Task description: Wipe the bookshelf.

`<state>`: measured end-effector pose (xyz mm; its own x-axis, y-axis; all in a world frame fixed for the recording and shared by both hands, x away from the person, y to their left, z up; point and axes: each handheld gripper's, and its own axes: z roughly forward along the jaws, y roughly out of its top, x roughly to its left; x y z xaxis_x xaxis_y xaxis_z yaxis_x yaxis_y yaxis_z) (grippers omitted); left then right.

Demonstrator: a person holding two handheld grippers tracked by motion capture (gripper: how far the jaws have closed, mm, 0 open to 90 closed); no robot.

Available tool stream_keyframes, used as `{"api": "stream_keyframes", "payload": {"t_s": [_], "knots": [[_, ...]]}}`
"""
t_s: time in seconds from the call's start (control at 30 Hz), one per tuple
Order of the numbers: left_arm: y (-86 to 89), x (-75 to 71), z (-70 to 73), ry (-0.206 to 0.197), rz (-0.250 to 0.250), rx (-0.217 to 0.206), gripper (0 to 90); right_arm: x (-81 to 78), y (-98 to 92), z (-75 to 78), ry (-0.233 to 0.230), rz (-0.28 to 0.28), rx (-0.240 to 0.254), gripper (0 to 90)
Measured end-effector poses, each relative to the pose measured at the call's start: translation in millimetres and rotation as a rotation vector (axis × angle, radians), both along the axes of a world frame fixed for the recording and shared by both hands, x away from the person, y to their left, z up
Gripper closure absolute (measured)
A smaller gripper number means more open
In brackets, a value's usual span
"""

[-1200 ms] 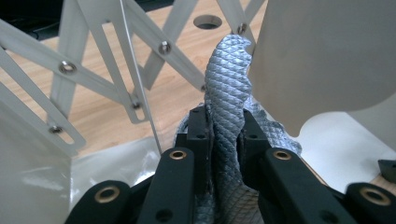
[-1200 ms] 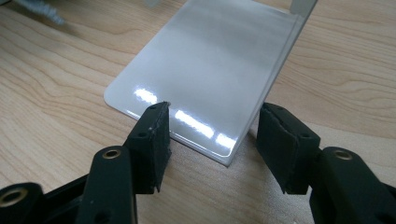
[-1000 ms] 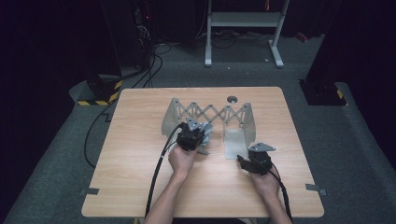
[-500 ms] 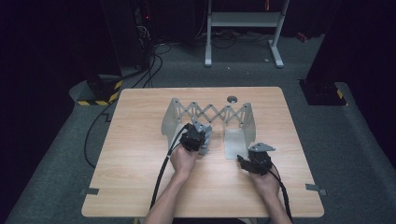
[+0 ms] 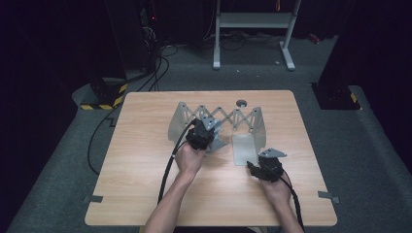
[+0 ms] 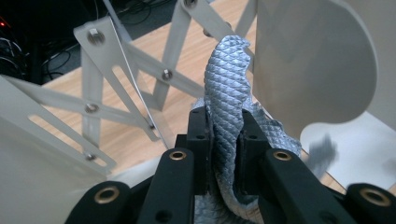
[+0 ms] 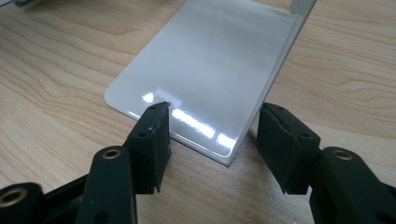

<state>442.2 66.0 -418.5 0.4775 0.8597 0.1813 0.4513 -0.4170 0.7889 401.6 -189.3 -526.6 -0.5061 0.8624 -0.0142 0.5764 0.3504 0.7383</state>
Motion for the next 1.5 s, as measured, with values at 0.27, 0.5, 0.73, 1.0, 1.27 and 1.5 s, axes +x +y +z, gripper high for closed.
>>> {"api": "stream_keyframes", "payload": {"t_s": [0.27, 0.5, 0.73, 1.0, 1.27, 1.5], "knots": [[-0.4, 6.7, 20.4, -0.024, 0.000, 0.015, 78.8, 0.0, -0.1, 0.0, 0.000, 0.001, 0.001, 44.7], [3.3, 20.2, 36.9, -0.034, 0.006, -0.003, 78.7, 0.3, -0.4, 0.0, -0.001, 0.002, -0.001, 44.7], [3.9, 42.5, 41.9, -0.003, 0.001, -0.014, 78.7, 0.3, -0.5, 0.0, -0.001, 0.002, 0.000, 44.7], [2.7, 66.6, 43.9, 0.007, 0.006, -0.009, 78.6, 0.3, -0.6, 0.0, 0.000, 0.003, 0.001, 44.7], [-1.4, 66.3, 38.6, 0.020, -0.005, 0.021, 78.4, 0.2, -0.9, 0.1, 0.001, 0.003, 0.004, 44.7], [-3.2, 57.6, 31.1, 0.033, -0.021, 0.037, 78.4, 0.2, -0.7, 0.0, 0.000, 0.004, 0.001, 44.7]]}}
